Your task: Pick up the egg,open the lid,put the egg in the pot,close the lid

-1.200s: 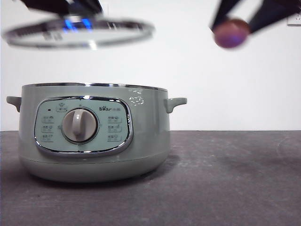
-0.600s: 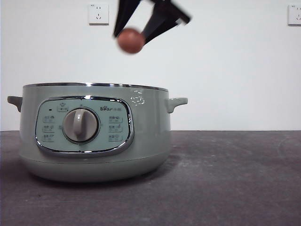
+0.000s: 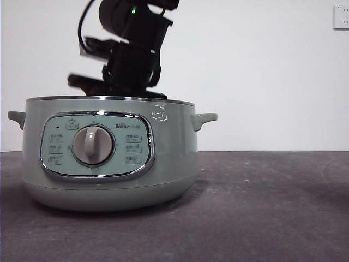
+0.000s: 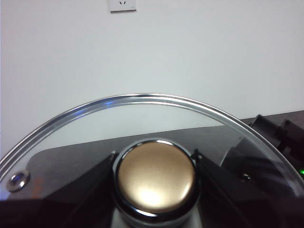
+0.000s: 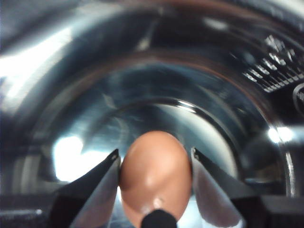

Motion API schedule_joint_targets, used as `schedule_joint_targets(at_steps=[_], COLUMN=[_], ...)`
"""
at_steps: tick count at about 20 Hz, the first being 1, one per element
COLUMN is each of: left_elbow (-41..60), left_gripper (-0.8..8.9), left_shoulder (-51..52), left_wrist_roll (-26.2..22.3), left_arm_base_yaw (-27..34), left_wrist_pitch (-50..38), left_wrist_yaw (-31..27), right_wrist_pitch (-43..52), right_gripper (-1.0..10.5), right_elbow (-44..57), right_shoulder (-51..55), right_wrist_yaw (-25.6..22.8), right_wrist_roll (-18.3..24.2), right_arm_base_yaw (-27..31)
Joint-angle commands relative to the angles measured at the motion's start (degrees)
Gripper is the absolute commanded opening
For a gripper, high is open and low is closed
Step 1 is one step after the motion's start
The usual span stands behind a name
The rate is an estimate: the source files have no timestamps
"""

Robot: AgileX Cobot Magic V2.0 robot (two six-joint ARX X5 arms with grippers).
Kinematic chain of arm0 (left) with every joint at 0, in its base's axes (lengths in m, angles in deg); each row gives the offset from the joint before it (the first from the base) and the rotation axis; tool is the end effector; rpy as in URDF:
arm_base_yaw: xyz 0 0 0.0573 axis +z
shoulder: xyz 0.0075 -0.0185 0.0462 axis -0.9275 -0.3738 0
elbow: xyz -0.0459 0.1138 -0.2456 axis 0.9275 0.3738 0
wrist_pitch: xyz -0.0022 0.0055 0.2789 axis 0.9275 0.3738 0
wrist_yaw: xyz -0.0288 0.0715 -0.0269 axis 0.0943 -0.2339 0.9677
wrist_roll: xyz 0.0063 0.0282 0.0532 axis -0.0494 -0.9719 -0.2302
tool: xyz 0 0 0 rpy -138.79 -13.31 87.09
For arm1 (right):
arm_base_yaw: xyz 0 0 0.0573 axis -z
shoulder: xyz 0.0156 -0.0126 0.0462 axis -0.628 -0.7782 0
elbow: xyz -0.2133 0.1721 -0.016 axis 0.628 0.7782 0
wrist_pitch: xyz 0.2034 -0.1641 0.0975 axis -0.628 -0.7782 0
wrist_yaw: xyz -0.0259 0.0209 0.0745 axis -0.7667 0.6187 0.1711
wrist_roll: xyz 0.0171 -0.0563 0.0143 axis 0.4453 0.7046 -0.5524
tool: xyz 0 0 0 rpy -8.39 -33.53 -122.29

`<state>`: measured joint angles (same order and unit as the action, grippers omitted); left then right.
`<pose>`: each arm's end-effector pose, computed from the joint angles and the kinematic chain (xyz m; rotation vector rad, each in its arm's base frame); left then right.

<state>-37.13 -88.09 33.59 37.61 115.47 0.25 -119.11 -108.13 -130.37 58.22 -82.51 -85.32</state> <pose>0.0838 -0.0304 0.3963 0.0350 0.0147 -0.1144 0.3546 0.3750 0.2197 -0.4728 0.9932 0.8039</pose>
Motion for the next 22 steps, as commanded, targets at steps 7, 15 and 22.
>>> schedule_joint_targets(at_steps=[7, 15, 22], left_elbow=[-0.5, -0.5, -0.5], left_gripper=[-0.08, -0.08, -0.08], left_shoulder=[0.7, 0.7, -10.2], left_wrist_roll=[-0.7, -0.7, 0.1], left_arm_base_yaw=[0.0, 0.0, 0.0], left_wrist_pitch=[-2.1, -1.1, -7.2], left_wrist_yaw=[-1.7, -1.6, 5.3], right_wrist_pitch=[0.0, -2.8, -14.5], right_gripper=[2.5, 3.2, 3.2], right_elbow=[-0.2, -0.4, -0.4], right_shoulder=[-1.3, 3.4, 25.6], right_wrist_yaw=[-0.3, -1.0, -13.2], right_wrist_roll=[1.6, 0.3, -1.7], right_arm_base_yaw=[0.2, 0.2, 2.6])
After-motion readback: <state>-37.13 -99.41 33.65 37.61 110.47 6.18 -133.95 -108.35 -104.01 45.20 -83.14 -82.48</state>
